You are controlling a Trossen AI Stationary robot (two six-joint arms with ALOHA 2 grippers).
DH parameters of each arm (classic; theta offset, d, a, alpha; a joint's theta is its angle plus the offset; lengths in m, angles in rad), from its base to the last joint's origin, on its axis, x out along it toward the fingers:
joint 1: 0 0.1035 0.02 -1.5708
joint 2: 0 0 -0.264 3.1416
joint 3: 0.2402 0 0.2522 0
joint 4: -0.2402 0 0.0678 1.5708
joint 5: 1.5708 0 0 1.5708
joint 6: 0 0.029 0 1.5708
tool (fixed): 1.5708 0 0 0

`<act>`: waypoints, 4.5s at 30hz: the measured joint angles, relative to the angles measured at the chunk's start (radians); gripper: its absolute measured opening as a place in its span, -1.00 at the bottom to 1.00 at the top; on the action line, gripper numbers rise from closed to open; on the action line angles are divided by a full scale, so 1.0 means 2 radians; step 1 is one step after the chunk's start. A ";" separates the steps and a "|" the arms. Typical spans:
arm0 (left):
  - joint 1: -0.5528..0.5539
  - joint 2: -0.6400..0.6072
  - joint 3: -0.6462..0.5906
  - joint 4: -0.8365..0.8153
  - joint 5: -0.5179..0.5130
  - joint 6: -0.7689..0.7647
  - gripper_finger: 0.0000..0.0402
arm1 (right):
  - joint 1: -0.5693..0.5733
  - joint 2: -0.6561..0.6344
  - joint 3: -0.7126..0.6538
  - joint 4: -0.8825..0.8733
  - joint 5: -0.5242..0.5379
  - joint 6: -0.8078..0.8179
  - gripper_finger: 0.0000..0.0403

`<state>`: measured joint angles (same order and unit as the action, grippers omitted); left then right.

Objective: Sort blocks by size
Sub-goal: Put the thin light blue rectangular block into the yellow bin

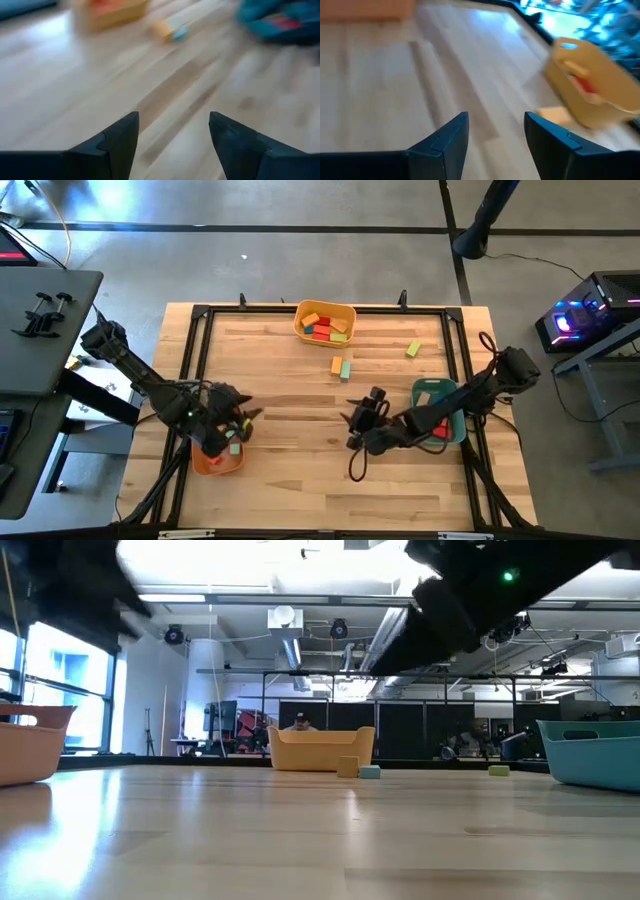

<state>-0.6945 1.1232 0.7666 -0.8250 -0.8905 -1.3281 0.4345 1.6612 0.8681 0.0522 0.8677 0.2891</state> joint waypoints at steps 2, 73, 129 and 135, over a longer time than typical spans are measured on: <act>0.000 0.006 0.000 0.085 -0.018 0.093 0.13 | 0.007 -0.007 0.000 -0.041 0.024 0.012 -0.07; 0.195 0.319 0.073 0.351 -0.062 0.336 0.27 | -0.240 0.088 0.003 -0.009 -0.334 -0.076 -0.07; 0.209 0.473 0.148 0.421 -0.036 0.385 0.27 | 0.036 -0.088 0.000 -0.193 -0.021 0.054 -0.07; 0.274 0.461 0.130 0.448 0.038 0.366 0.35 | 0.036 -0.088 0.000 -0.194 -0.021 0.054 -0.07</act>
<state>-0.1463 2.0453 1.0274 0.0706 -0.8154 -0.5953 0.5068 1.4857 0.8680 -0.3355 0.8257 0.3962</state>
